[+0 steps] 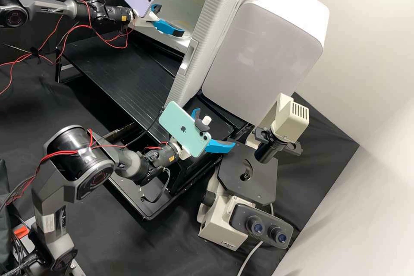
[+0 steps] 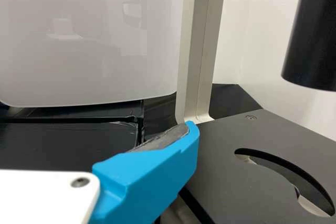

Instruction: Take the petri dish out of the incubator

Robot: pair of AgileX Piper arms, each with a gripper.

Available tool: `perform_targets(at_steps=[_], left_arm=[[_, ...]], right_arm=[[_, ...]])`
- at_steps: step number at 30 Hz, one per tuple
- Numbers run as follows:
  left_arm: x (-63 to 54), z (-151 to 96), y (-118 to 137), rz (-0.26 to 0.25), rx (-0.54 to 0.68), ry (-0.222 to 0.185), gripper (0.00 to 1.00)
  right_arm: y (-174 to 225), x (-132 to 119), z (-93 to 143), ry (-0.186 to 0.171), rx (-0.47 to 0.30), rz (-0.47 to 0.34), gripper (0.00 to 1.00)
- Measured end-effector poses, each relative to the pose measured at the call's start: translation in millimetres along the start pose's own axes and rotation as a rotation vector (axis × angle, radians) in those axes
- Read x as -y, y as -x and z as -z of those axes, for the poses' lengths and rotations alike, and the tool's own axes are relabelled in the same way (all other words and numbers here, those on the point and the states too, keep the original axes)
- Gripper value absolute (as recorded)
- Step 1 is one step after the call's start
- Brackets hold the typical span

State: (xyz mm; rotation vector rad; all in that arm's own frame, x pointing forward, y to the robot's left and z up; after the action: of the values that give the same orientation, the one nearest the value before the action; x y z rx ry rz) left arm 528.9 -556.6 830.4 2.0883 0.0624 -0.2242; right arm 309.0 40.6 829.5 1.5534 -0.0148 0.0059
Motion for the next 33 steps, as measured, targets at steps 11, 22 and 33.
perform_targets(at_steps=[11, 22, 33], left_arm=[[-3.7, -5, 0, -0.013, -0.010, -0.030, 1.00], [0.5, -10, -1, 0.005, 0.016, -0.027, 1.00], [21.7, -13, -10, -0.012, 0.045, 0.002, 1.00]], right_arm=[[0, 0, 0, 0.000, 0.000, 0.000, 1.00], [0, 0, 0, 0.000, 0.000, 0.000, 1.00], [0, 0, 0, 0.000, 0.000, 0.000, 1.00]])
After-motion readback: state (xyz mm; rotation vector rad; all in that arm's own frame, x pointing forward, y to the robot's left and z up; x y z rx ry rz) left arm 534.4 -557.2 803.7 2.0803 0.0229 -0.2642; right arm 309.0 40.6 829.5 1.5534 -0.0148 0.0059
